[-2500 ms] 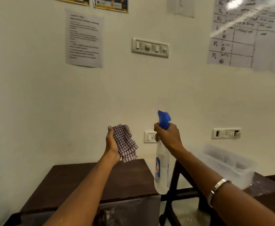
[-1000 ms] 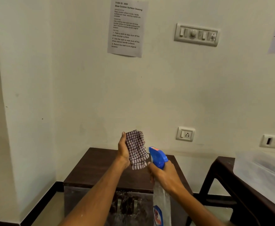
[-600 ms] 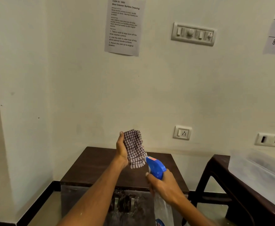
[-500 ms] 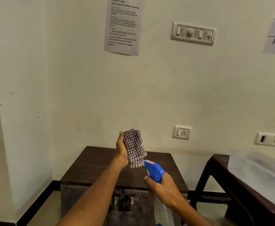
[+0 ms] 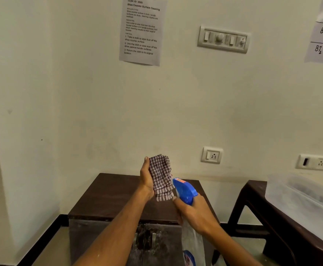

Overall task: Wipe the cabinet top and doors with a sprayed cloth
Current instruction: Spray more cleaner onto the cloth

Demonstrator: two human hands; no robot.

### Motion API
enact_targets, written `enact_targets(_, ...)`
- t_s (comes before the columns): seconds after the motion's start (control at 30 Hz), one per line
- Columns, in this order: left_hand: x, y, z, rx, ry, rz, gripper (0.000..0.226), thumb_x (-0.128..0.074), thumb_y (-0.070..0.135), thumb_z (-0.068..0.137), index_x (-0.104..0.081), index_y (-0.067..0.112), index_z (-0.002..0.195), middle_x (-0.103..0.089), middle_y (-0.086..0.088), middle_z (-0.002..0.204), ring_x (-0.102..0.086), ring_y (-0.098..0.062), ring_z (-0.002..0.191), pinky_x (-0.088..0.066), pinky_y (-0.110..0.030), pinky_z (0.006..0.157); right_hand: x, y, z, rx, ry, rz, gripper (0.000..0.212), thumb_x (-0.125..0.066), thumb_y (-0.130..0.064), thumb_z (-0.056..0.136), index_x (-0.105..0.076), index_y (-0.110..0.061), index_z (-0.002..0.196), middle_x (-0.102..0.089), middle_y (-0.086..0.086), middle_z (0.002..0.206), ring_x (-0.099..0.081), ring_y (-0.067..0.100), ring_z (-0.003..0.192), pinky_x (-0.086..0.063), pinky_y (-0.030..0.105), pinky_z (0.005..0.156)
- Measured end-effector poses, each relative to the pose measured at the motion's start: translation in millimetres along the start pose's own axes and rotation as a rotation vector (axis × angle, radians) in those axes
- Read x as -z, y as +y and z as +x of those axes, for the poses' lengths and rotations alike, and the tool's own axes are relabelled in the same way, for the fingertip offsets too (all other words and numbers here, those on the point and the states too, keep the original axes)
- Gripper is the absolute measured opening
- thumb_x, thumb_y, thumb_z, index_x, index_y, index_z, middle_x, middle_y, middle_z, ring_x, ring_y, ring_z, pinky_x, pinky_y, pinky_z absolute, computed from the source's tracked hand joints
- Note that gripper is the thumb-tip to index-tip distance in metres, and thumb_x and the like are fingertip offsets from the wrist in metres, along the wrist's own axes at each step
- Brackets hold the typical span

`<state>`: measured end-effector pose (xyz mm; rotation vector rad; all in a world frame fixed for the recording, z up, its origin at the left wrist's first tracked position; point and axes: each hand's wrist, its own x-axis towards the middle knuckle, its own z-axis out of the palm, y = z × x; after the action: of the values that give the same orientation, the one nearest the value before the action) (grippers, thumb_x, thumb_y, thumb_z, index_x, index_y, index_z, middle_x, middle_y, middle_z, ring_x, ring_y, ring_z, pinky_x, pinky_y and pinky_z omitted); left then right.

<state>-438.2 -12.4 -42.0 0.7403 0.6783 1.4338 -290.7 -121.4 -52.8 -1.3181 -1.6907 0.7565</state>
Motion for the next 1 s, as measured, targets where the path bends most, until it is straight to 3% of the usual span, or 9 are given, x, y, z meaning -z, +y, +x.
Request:
enact_targets(0.13,-11.8,-4.5,-1.9,0.008,0.000,0.005,0.069,-0.030,0.058,0.095,-0.063,0.001,0.114,-0.068,-0.023,0.103,-0.066,-0.034,0.087,-0.057,-0.039,0.068,13.4,1.4,1.1,0.006,0.061,0.023,0.022,-0.063,-0.028,0.091,-0.060,-0.007,0.090,-0.060,0.009,0.067,-0.057,0.014,0.059,-0.052,0.023,0.060)
enact_targets(0.3,-38.0,-14.8,1.6,0.040,-0.062,-0.005,0.067,-0.029,0.059,0.095,-0.067,0.004,0.098,-0.072,-0.017,0.079,-0.067,-0.031,0.072,-0.056,-0.040,0.067,44.4,-11.0,3.7,0.035,0.124,0.049,0.028,-0.062,-0.034,0.092,-0.062,-0.006,0.087,-0.068,0.015,0.071,-0.062,0.018,0.058,-0.056,0.033,0.063)
enact_targets(0.47,-95.3,-34.0,-2.3,0.087,-0.160,0.027,0.071,-0.027,0.065,0.093,-0.066,0.007,0.107,-0.069,-0.019,0.098,-0.065,-0.034,0.089,-0.052,-0.049,0.084,101.9,-32.2,11.3,0.104,0.271,0.069,0.025,-0.060,-0.035,0.093,-0.063,-0.012,0.086,-0.070,0.010,0.072,-0.063,0.013,0.056,-0.055,0.028,0.060)
enact_targets(0.67,-189.5,-54.5,-16.9,0.153,-0.374,0.100,0.071,-0.033,0.070,0.088,-0.068,0.012,0.109,-0.074,-0.014,0.096,-0.072,-0.028,0.083,-0.058,-0.037,0.068,181.1,-62.4,23.7,0.143,0.492,0.069,0.027,-0.063,-0.036,0.092,-0.062,-0.009,0.094,-0.064,0.006,0.068,-0.061,0.014,0.056,-0.054,0.028,0.059)
enact_targets(0.83,-274.5,-66.6,-28.2,0.176,-0.424,0.088,0.059,-0.046,0.060,0.090,-0.067,0.010,0.110,-0.069,-0.016,0.111,-0.065,-0.034,0.103,-0.050,-0.048,0.097,258.6,-80.6,25.0,0.147,0.696,0.044,0.026,-0.064,-0.036,0.091,-0.057,-0.012,0.084,-0.060,0.005,0.067,-0.059,0.017,0.057,-0.055,0.034,0.063)
enact_targets(1.0,-340.4,-85.2,-33.0,0.176,-0.451,0.084,0.035,-0.052,0.043,0.093,-0.069,0.012,0.093,-0.070,-0.009,0.091,-0.066,-0.023,0.080,-0.053,-0.041,0.088,337.2,-86.5,21.1,0.167,0.936,-0.002,0.029,-0.064,-0.037,0.091,-0.053,-0.010,0.092,-0.058,0.008,0.073,-0.057,0.017,0.058,-0.053,0.031,0.061)
